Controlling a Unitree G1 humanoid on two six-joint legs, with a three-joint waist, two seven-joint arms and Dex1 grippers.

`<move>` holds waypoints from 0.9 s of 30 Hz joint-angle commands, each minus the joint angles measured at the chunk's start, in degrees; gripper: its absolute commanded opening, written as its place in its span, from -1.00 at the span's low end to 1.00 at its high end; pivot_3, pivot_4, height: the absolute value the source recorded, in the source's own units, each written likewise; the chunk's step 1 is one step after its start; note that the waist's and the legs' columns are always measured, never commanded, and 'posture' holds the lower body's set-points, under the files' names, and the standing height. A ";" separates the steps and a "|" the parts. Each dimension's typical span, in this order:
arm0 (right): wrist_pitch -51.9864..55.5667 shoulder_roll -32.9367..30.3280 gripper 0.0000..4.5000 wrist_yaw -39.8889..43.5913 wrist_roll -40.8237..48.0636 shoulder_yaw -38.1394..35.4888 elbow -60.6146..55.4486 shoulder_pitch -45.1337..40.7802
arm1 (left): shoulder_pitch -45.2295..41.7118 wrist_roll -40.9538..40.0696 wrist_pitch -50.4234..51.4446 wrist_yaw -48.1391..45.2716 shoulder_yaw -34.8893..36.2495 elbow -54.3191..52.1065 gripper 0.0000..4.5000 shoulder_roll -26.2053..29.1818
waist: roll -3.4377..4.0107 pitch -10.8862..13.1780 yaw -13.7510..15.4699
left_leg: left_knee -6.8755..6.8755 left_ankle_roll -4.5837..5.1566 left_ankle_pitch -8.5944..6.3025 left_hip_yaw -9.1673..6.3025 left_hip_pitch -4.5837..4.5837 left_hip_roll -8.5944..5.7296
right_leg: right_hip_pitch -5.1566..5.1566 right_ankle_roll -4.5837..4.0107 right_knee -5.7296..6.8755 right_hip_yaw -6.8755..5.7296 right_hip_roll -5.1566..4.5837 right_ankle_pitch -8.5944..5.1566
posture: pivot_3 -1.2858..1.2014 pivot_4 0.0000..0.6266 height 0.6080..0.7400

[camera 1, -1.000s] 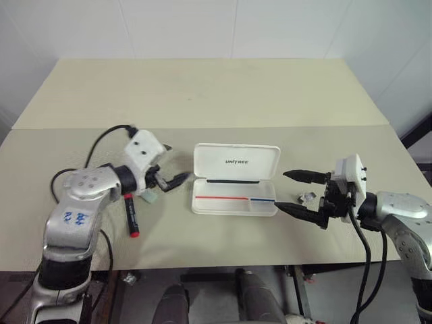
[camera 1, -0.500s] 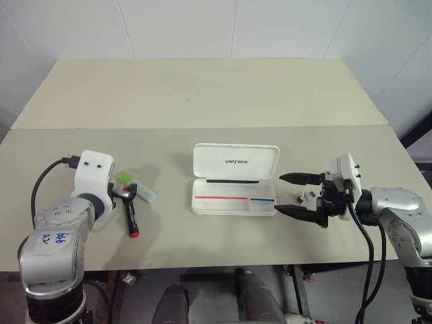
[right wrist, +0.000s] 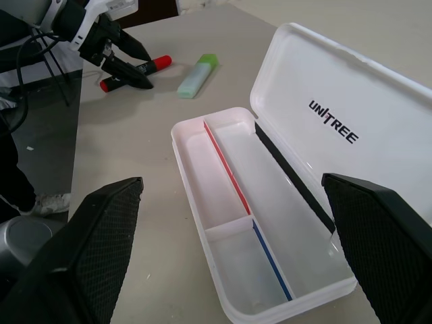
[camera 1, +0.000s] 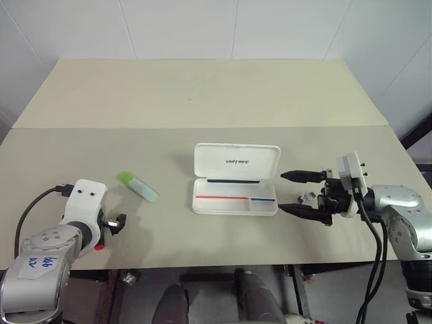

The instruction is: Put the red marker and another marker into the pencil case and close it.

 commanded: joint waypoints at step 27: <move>-0.03 -0.50 1.00 -3.77 0.06 -1.78 -3.41 -0.09 | -3.54 -7.82 -0.07 3.91 5.18 7.68 -0.73 -3.93 | 1.73 -0.65 -3.40 | 0.14 -0.15 -0.18 -0.80 -0.28 0.10 | 1.82 0.52 -4.97 -0.56 0.32 2.69 | 0.03 -0.52 1.00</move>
